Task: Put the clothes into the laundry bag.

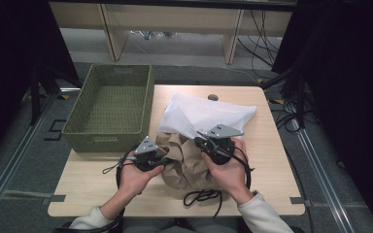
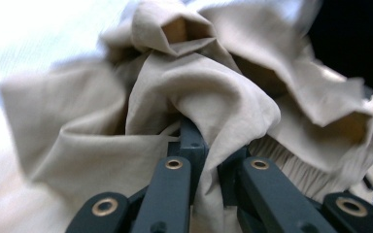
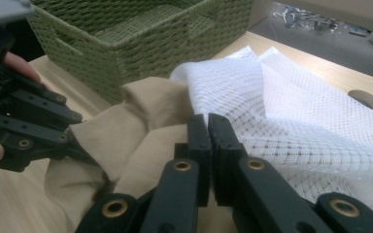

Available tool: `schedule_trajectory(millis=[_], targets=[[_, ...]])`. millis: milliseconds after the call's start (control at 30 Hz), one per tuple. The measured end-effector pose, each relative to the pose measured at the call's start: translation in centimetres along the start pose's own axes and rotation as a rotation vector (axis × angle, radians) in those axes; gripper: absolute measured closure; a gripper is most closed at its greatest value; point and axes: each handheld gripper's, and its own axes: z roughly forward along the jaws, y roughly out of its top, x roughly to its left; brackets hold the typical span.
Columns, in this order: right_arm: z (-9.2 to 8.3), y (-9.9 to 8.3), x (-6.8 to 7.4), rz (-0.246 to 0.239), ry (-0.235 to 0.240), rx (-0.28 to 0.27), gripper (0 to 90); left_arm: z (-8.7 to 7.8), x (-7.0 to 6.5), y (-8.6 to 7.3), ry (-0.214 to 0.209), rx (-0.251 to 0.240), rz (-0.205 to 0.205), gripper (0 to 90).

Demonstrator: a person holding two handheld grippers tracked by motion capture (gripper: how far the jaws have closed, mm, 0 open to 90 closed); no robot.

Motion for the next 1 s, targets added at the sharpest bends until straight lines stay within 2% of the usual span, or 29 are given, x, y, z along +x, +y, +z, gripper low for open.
schedule_trajectory(millis=[100,233,267,300,333,367,433,500,567,600,633,667,700,767,800,833,933,967,1000], targets=[[0.0,0.1,0.2,-0.007,0.000,-0.020,89.7,0.5,-1.5,1.2,-0.013,-0.032,0.093,84.9],[-0.3,0.3,0.3,0.018,0.019,-0.043,89.7,1.4,-2.6,2.4,-0.042,-0.041,0.122,84.8],[-0.4,0.3,0.4,0.027,0.010,-0.047,89.7,1.6,-2.8,2.7,-0.044,-0.036,0.133,84.8],[-0.6,0.3,0.3,0.013,0.008,-0.041,89.7,1.9,-2.8,2.9,-0.047,-0.036,0.148,84.7],[-0.6,0.4,0.2,-0.003,0.011,-0.052,89.7,2.2,-2.9,3.0,-0.050,-0.040,0.135,84.7],[-0.7,0.4,0.3,0.014,0.007,-0.051,89.7,2.6,-2.8,3.2,-0.045,-0.035,0.153,84.7],[-0.7,0.4,0.2,0.012,0.020,-0.065,89.7,3.3,-2.8,3.2,-0.046,-0.024,0.140,84.7],[-0.8,0.4,0.2,0.009,0.030,-0.064,89.8,3.9,-2.7,3.3,-0.044,-0.012,0.153,84.6],[-0.7,0.4,0.2,0.000,0.042,-0.072,89.7,4.3,-2.9,3.2,-0.051,-0.016,0.141,84.7],[-0.8,0.4,0.3,0.002,0.032,-0.068,89.7,4.4,-3.0,3.2,-0.050,-0.025,0.131,84.7],[-0.8,0.4,0.3,0.003,0.033,-0.067,89.8,4.4,-3.0,3.2,-0.048,-0.027,0.144,84.7],[-0.7,0.4,0.3,0.000,0.042,-0.078,89.8,4.3,-3.1,3.2,-0.043,-0.035,0.138,84.6],[-0.8,0.5,0.3,0.011,0.039,-0.070,89.8,4.2,-3.3,3.2,-0.042,-0.042,0.130,84.7],[-1.1,0.5,0.3,0.021,0.035,-0.071,89.8,3.8,-3.4,3.2,-0.036,-0.050,0.145,84.8],[-1.2,0.6,0.3,0.008,0.033,-0.091,89.8,3.6,-3.4,3.2,-0.030,-0.051,0.151,84.7],[-1.3,0.7,0.2,-0.002,0.036,-0.089,89.8,3.2,-3.4,3.3,-0.029,-0.055,0.152,84.7],[-1.9,1.0,0.5,0.014,0.041,-0.107,89.8,2.0,-3.5,3.6,-0.008,-0.077,0.163,84.8],[-2.1,1.2,0.5,-0.001,0.047,-0.123,89.7,1.6,-3.6,3.8,-0.004,-0.086,0.162,84.8],[-2.4,1.3,0.7,0.024,0.053,-0.122,89.7,1.2,-3.8,4.1,0.004,-0.092,0.181,84.7]])
